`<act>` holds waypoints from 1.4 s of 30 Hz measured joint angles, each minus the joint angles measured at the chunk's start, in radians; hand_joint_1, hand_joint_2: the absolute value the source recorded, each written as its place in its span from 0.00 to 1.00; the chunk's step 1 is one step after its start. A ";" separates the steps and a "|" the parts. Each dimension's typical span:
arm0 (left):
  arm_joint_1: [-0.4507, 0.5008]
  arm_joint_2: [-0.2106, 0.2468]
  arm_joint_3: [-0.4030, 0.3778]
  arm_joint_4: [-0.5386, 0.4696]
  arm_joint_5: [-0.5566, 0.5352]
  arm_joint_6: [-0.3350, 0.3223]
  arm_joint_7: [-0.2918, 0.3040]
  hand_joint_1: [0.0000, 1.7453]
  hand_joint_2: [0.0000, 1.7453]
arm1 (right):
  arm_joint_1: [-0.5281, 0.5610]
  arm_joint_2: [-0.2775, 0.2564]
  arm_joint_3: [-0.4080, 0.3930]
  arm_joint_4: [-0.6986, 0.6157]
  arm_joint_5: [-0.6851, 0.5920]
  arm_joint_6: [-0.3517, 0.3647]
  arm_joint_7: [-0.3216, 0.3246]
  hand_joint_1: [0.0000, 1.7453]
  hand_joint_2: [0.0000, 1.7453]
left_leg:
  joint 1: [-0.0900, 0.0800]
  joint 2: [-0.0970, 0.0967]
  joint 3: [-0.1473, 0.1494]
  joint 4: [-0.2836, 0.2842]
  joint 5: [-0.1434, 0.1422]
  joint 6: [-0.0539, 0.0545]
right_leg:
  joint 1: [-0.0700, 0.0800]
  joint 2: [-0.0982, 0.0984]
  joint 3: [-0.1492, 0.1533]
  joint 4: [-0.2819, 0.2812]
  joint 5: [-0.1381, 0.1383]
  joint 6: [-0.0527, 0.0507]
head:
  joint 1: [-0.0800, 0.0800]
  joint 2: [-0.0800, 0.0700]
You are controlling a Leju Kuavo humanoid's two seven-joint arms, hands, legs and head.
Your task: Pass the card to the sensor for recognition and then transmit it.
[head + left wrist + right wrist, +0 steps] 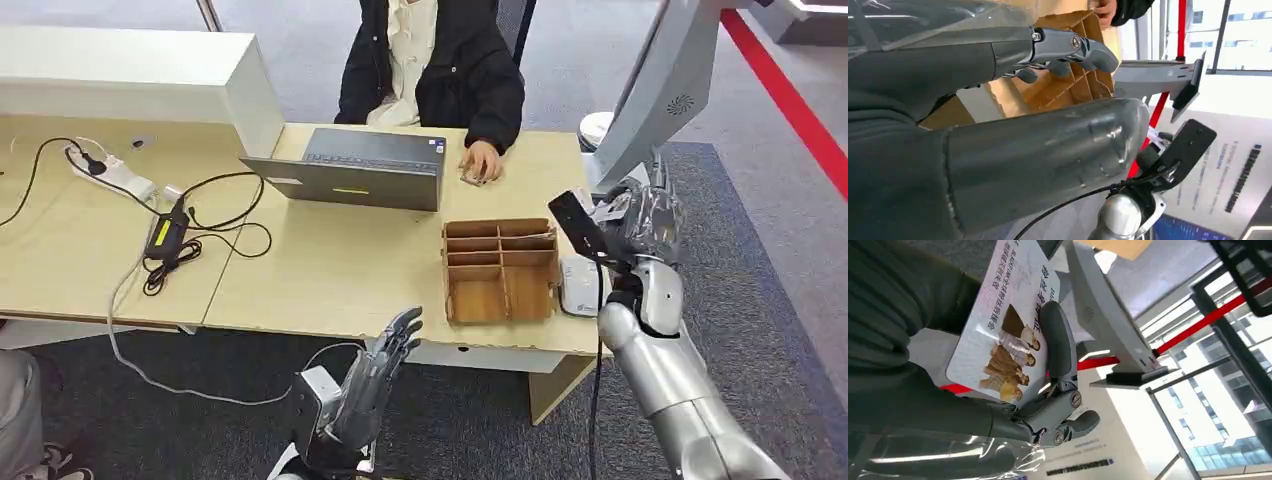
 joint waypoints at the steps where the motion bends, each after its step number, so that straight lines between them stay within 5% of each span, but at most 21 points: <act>1: -0.001 -0.001 0.000 0.000 0.000 -0.007 -0.002 0.00 0.00 | -0.004 0.004 0.005 -0.009 -0.011 0.013 -0.008 1.00 1.00 | 0.000 0.000 0.000 0.000 0.000 0.000 | 0.000 0.000 0.000 0.000 0.000 0.000 | 0.000 0.000; 7: -0.010 -0.005 0.000 0.003 0.000 -0.046 -0.008 0.00 0.00 | -0.053 0.037 0.048 -0.015 -0.037 0.094 -0.031 1.00 1.00 | 0.000 0.000 0.000 0.000 0.000 0.000 | 0.000 0.000 0.000 0.000 0.000 0.000 | 0.000 0.000; 16: -0.040 -0.021 -0.001 0.022 0.010 -0.093 -0.022 0.00 0.00 | -0.211 0.101 0.098 0.131 -0.118 0.117 -0.111 1.00 1.00 | 0.000 0.000 0.000 0.000 0.000 0.000 | 0.000 0.000 -0.001 0.000 0.000 0.000 | 0.000 0.000; 25: -0.064 -0.026 -0.010 0.042 0.033 -0.109 -0.025 0.00 0.00 | -0.349 0.162 0.130 0.336 -0.132 0.126 -0.094 1.00 1.00 | 0.000 0.000 -0.001 0.000 0.000 0.000 | 0.000 0.000 -0.002 0.000 0.000 0.000 | 0.000 0.000; 37: -0.090 -0.029 -0.029 0.075 0.071 -0.109 -0.035 0.00 0.00 | -0.389 0.187 0.154 0.499 -0.148 0.103 -0.088 0.98 1.00 | 0.000 0.000 -0.001 0.000 0.000 0.000 | 0.000 0.000 -0.002 0.000 0.000 0.000 | 0.000 0.000; 38: -0.094 -0.029 -0.031 0.079 0.075 -0.109 -0.036 0.00 0.00 | -0.389 0.186 0.154 0.507 -0.150 0.102 -0.089 0.94 1.00 | 0.000 0.000 -0.001 0.000 0.000 0.000 | 0.000 0.000 -0.002 0.000 0.000 0.000 | 0.000 0.000; 39: -0.095 -0.031 -0.032 0.082 0.079 -0.108 -0.039 0.00 0.00 | -0.389 0.186 0.155 0.515 -0.153 0.099 -0.089 0.69 1.00 | 0.000 0.000 -0.001 0.000 0.000 0.000 | 0.000 0.000 -0.002 0.000 0.000 0.000 | 0.000 0.000; 40: -0.096 -0.034 -0.032 0.086 0.084 -0.107 -0.041 0.00 0.00 | -0.389 0.185 0.155 0.524 -0.157 0.097 -0.089 0.69 1.00 | 0.000 0.000 -0.001 0.000 0.000 0.000 | 0.000 0.000 -0.002 0.000 0.000 0.000 | 0.000 0.000; 41: -0.096 -0.036 -0.033 0.089 0.085 -0.105 -0.043 0.00 0.00 | -0.389 0.185 0.156 0.530 -0.160 0.095 -0.089 0.00 1.00 | 0.000 0.000 -0.001 0.000 0.000 0.000 | 0.000 0.000 -0.002 0.000 0.000 0.000 | 0.000 0.000; 42: -0.096 -0.038 -0.034 0.092 0.087 -0.104 -0.046 0.00 0.00 | -0.389 0.185 0.156 0.536 -0.161 0.092 -0.089 0.00 1.00 | 0.000 0.000 -0.001 0.000 0.000 0.000 | 0.000 0.000 -0.002 0.000 0.000 0.000 | 0.000 0.000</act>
